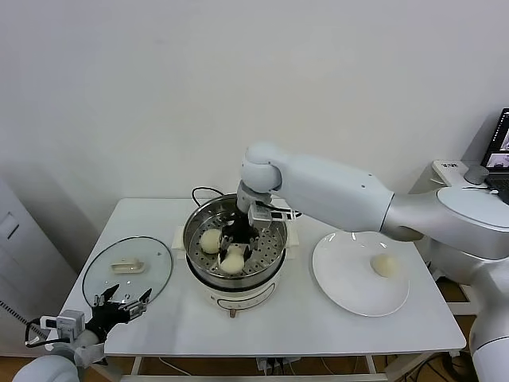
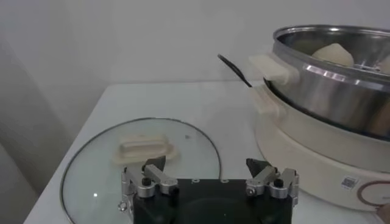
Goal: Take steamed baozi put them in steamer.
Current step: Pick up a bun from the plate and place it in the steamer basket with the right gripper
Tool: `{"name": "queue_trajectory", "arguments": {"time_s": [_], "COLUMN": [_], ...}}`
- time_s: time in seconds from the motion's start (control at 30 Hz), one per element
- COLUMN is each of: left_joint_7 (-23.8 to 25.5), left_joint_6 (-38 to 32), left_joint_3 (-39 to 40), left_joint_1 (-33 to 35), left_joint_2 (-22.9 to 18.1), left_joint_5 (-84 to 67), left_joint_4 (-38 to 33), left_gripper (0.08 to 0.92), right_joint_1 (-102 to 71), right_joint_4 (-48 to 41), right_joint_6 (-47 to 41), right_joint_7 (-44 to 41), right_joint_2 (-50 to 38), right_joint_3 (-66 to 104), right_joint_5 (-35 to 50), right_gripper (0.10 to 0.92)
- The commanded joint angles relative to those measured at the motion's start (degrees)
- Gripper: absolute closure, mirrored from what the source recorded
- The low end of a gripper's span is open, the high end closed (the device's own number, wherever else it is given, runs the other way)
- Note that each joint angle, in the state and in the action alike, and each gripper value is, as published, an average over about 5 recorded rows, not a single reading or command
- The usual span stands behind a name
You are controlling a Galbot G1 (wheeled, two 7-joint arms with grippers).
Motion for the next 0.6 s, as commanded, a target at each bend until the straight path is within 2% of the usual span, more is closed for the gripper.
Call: {"name": "queue_trajectory", "arguments": {"time_s": [0.03, 0.13, 0.4, 0.6], "left_joint_7": [0.03, 0.04, 0.04, 0.03], "left_joint_6": [-0.12, -0.15, -0.20, -0.18], "left_joint_3": [-0.07, -0.05, -0.02, -0.11], "left_joint_1": [0.13, 0.11, 0.18, 0.15], "left_joint_2": [0.08, 0.06, 0.03, 0.11], "left_joint_5": [-0.04, -0.05, -0.05, -0.05], "left_joint_4": [0.10, 0.11, 0.15, 0.05], "left_gripper": [0.177, 0.177, 0.177, 0.177], "right_joint_1": [-1.92, -2.31, -1.75, 1.18], "right_joint_4": [0.22, 0.07, -0.54, -5.14], "right_joint_6": [1.12, 1.14, 0.48, -1.82], "right_joint_7": [-0.54, -0.43, -0.87, -1.82], "right_joint_2": [0.48, 0.59, 0.27, -0.18], "right_joint_3": [0.05, 0.25, 1.23, 6.62], "right_joint_5": [-2.87, -3.44, -4.05, -3.14], "right_gripper": [0.493, 0.457, 0.248, 0.203]}}
